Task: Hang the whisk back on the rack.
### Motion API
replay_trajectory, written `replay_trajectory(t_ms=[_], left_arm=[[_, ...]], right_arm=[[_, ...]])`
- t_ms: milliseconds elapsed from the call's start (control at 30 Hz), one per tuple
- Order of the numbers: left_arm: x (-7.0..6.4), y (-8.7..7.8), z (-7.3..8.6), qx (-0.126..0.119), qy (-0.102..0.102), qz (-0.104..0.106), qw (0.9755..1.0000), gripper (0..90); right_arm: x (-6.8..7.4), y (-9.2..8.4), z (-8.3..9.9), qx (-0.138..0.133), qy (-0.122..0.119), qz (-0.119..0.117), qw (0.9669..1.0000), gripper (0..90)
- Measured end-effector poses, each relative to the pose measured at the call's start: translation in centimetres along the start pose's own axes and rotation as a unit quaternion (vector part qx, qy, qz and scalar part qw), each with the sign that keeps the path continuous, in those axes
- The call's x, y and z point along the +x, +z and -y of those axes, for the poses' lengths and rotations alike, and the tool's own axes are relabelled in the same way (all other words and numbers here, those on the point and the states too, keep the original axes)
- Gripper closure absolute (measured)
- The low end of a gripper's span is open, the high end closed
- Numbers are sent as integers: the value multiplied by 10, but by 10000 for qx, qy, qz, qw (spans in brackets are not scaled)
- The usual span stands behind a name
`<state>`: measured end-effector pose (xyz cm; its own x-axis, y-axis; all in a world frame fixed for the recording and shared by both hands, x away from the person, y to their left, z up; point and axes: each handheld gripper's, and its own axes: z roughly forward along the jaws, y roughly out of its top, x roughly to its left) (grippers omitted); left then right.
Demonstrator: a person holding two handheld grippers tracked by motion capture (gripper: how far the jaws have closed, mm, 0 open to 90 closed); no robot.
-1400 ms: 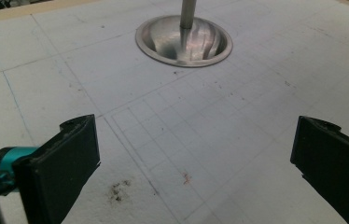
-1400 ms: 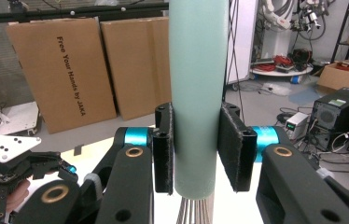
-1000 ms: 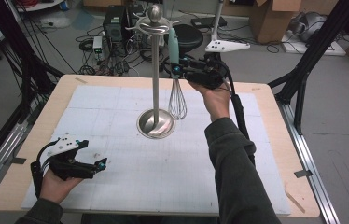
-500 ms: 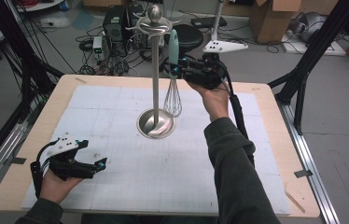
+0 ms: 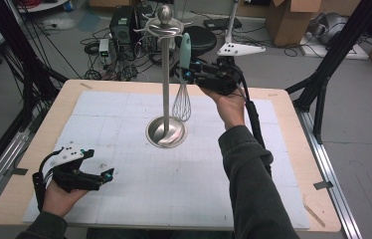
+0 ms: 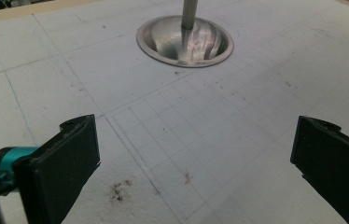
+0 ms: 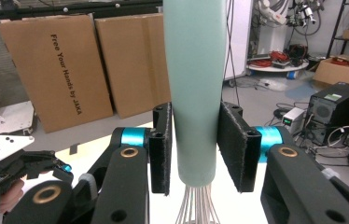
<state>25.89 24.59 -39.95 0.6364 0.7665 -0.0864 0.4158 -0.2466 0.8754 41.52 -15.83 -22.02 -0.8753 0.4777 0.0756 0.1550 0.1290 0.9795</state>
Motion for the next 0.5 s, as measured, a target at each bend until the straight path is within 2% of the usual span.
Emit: replay_trajectory(t_ms=[500], left_arm=[[1,-3,1,-18,-16,-31,10000,17]], right_arm=[[1,-7,1,133,121,-38,9998,498]])
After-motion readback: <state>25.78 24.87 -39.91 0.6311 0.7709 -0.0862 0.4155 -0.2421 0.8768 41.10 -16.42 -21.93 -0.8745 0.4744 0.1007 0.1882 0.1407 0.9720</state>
